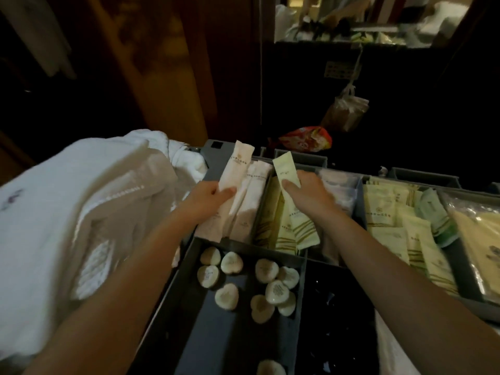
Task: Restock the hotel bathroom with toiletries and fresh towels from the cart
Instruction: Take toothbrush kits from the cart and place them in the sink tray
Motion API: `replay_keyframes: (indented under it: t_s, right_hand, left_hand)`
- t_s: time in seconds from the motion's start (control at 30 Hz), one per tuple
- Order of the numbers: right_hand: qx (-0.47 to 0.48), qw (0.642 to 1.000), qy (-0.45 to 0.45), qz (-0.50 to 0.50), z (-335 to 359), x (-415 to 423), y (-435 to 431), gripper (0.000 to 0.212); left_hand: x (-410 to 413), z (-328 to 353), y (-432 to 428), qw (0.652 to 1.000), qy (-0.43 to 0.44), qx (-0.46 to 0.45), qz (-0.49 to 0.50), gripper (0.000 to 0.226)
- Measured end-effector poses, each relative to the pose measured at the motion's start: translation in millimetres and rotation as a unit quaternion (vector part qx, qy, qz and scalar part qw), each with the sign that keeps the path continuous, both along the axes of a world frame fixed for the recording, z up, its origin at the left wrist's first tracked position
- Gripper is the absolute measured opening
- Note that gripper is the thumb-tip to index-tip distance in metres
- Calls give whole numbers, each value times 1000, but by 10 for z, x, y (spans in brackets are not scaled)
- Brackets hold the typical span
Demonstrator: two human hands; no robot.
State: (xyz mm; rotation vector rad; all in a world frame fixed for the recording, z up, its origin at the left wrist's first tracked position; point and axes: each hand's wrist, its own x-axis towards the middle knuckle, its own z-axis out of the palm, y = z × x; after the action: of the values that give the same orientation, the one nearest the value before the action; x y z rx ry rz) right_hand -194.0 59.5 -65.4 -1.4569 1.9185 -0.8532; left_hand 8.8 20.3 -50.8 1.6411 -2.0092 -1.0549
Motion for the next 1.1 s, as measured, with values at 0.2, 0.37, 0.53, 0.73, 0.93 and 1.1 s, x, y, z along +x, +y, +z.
replay_keyframes:
  t_s: [0.2,0.37,0.53,0.73,0.93,1.1]
  right_hand:
    - [19,984,-144,99,278,221,110,14]
    - [45,962,-174,204,445,585,299,12]
    - [83,928,-184,313,603,1140,566,15]
    - [109,867,-189,448,652,1920,1046,15]
    - [143,807,-159,551,611,2831,1704,15]
    - [138,753,-128,631,571,3601,2420,15]
  left_hand:
    - [293,177,487,996,-25,27,84,12]
    - [631,207,1092,982,-6,16,186,30]
    - [1011,252,1806,967,17,15,252,25]
    - [1527,318,2725,942,40,-7,334,14]
    - [2030,334,3735,884,62,-9,463,19]
    - [2472,347,4644,838,29,-24,544,15]
